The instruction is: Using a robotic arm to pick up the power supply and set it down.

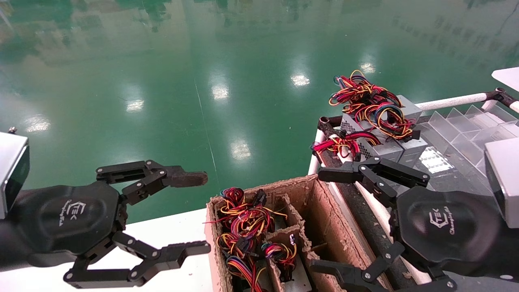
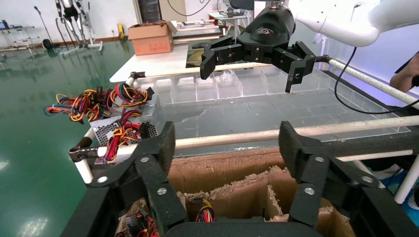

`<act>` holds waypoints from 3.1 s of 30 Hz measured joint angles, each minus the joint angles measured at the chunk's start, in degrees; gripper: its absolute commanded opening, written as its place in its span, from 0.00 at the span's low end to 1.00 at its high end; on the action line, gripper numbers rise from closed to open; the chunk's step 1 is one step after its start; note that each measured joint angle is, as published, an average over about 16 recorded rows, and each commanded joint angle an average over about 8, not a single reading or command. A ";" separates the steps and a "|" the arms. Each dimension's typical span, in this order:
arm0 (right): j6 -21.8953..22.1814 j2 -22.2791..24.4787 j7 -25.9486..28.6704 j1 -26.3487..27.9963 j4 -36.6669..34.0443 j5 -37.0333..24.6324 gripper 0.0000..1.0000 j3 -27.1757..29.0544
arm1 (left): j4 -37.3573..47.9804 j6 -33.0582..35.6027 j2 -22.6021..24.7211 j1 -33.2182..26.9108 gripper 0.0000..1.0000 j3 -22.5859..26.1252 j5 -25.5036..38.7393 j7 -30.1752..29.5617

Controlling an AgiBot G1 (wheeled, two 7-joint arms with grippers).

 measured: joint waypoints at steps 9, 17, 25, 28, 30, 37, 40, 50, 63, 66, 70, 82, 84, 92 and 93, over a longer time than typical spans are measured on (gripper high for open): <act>0.00 0.00 0.00 0.00 0.00 0.00 1.00 0.00 | 0.00 0.00 0.00 0.00 0.00 0.00 0.00 0.00; 0.00 0.00 0.00 0.00 0.00 0.00 1.00 0.00 | 0.00 0.00 0.00 0.00 0.00 0.00 0.00 0.00; 0.00 0.00 0.00 0.00 0.00 0.00 1.00 0.00 | 0.00 0.00 0.00 0.00 0.00 0.00 0.00 0.00; 0.00 0.00 0.00 0.00 0.00 0.00 1.00 0.00 | 0.00 0.00 0.00 0.00 0.00 0.00 0.00 0.00; 0.00 0.00 0.00 0.00 0.00 0.00 1.00 0.00 | 0.00 0.00 0.00 0.00 0.16 0.00 0.00 0.00; 0.13 0.05 0.09 -0.04 -0.12 -0.18 1.00 -0.06 | 0.00 0.00 0.00 0.00 1.00 0.00 0.00 0.00; 0.52 0.12 0.33 -0.03 -0.36 -0.90 1.00 -0.34 | 0.01 0.00 0.00 0.00 1.00 0.00 0.00 0.00; 3.29 -0.82 4.53 1.94 -1.42 -9.85 1.00 -4.81 | 0.03 0.01 0.00 -0.02 1.00 0.03 -0.01 0.02; 3.64 -9.03 7.04 6.54 -8.57 -23.40 0.00 -13.66 | 0.04 0.01 -0.01 -0.03 1.00 0.06 -0.03 0.04; 3.19 -11.07 5.96 7.16 -11.05 -24.67 0.00 -14.75 | 0.04 0.01 -0.01 -0.03 1.00 0.06 -0.03 0.04; 2.65 -13.17 4.33 7.88 -13.88 -25.57 0.00 -15.61 | 0.04 0.00 -0.01 -0.04 1.00 0.07 -0.04 0.04; 2.76 -16.08 0.29 8.71 -17.67 -26.73 0.00 -16.30 | 0.04 -0.01 -0.02 -0.04 1.00 0.10 -0.05 0.06; 3.04 -16.28 -0.16 8.65 -17.72 -26.98 0.00 -16.35 | 0.04 -0.01 -0.03 -0.04 1.00 0.10 -0.06 0.06; 3.84 -16.79 -1.55 8.26 -18.11 -27.58 0.00 -16.46 | 0.04 -0.02 -0.03 -0.05 1.00 0.12 -0.07 0.07; 3.85 -16.84 -1.68 8.24 -18.24 -27.58 0.00 -16.46 | 0.04 -0.02 -0.03 -0.05 1.00 0.12 -0.07 0.07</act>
